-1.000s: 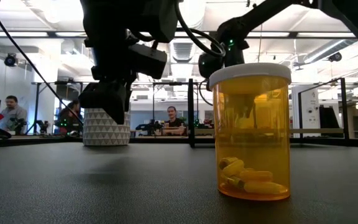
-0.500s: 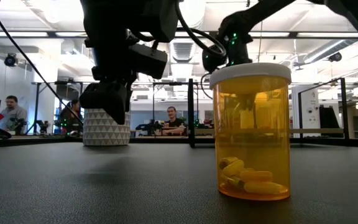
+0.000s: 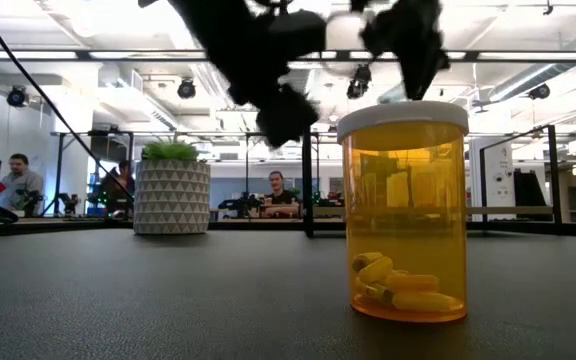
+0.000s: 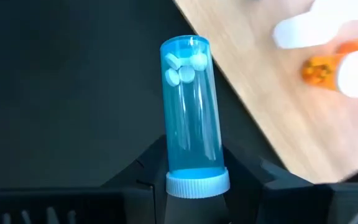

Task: Pick and place medicine bottles onto shelf by color
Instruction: Put the blue pill bottle on the shelf aligned with the other blue pill bottles

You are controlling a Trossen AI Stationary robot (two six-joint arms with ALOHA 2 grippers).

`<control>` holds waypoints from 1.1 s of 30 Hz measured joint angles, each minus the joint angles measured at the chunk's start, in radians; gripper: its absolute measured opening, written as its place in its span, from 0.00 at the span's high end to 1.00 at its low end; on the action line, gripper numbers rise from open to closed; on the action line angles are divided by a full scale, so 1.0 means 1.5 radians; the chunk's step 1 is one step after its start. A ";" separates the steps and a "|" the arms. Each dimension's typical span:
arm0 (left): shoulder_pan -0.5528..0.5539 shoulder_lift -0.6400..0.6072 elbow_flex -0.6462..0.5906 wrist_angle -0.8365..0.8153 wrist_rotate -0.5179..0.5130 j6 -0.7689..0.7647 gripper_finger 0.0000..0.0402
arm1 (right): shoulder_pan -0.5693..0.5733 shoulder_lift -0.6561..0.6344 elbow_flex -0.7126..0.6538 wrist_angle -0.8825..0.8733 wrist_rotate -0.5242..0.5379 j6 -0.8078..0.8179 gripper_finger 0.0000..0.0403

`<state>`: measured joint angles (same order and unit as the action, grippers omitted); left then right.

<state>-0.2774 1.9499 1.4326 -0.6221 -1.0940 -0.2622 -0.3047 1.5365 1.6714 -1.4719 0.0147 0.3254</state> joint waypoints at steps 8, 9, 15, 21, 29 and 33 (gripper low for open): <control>0.011 -0.002 -0.017 0.359 0.132 0.277 0.56 | 0.144 -0.141 -0.056 0.015 0.050 0.050 0.73; 0.012 -0.002 -0.025 0.417 0.182 0.322 0.56 | 0.159 -0.153 -0.067 0.016 0.055 0.056 0.73; 0.012 -0.001 -0.051 0.678 0.285 0.472 0.56 | 0.243 -0.213 -0.151 0.032 0.079 0.100 0.73; 0.015 -0.001 -0.067 0.790 0.270 0.476 0.56 | 0.296 -0.250 -0.240 0.106 0.079 0.080 0.73; 0.015 -0.001 -0.067 0.789 0.337 0.476 0.56 | 0.311 -0.257 -0.282 0.203 0.064 0.011 0.73; 0.019 -0.001 -0.067 0.793 0.346 0.476 0.56 | 0.311 -0.241 -0.282 0.235 0.037 -0.036 0.73</control>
<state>-0.2487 1.9487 1.3323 0.5675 -0.5751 0.4519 0.1623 1.1750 1.2486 -1.1200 0.0710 0.2721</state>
